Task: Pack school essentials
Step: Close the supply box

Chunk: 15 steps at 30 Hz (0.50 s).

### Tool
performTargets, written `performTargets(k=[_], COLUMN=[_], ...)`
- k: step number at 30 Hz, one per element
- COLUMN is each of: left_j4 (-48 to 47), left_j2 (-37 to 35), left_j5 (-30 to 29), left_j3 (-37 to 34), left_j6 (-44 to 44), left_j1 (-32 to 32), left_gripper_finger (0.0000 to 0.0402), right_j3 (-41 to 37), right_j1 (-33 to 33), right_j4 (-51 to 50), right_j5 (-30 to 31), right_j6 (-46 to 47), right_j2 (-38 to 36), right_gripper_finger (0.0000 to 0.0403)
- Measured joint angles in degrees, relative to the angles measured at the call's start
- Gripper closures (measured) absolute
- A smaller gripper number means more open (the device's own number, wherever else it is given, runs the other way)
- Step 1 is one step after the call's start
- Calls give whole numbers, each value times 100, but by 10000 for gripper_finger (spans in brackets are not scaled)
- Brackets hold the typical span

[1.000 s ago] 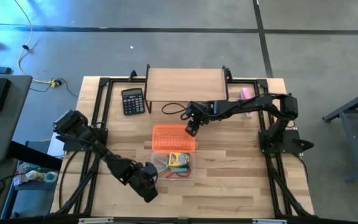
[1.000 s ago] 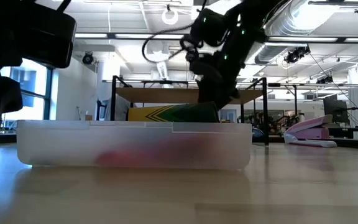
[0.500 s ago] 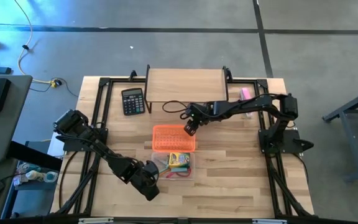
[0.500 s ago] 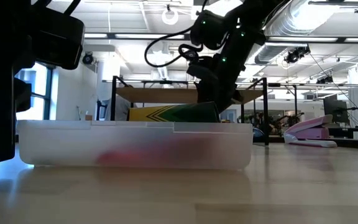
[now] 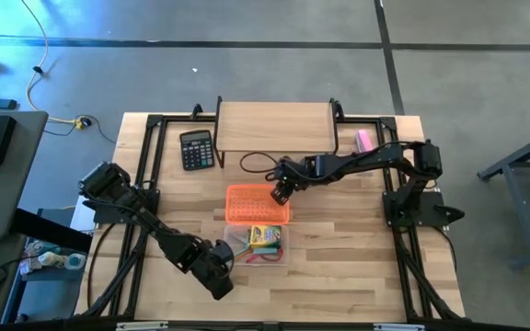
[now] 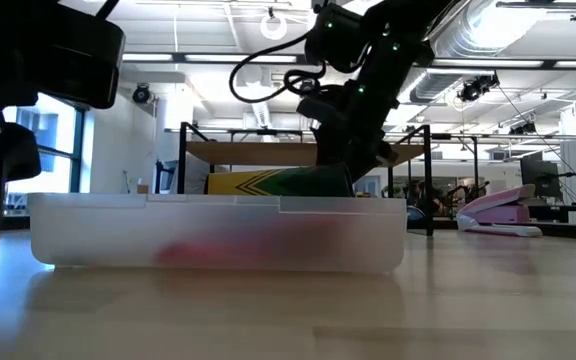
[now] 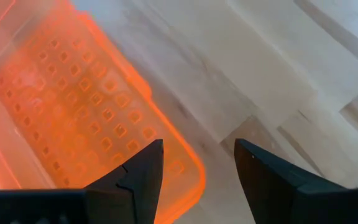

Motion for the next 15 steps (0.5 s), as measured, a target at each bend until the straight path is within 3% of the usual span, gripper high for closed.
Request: performTargets(k=[15], left_j4=[-249], left_j2=[-2], left_j5=[7], left_j3=[0], left_j6=[329], left_j1=[-73], left_gripper_finger=[284], right_j3=[9], right_j1=[81], right_j4=[61], right_j5=[-107], right_j6=[127], right_j2=[337], right_gripper_finger=[215])
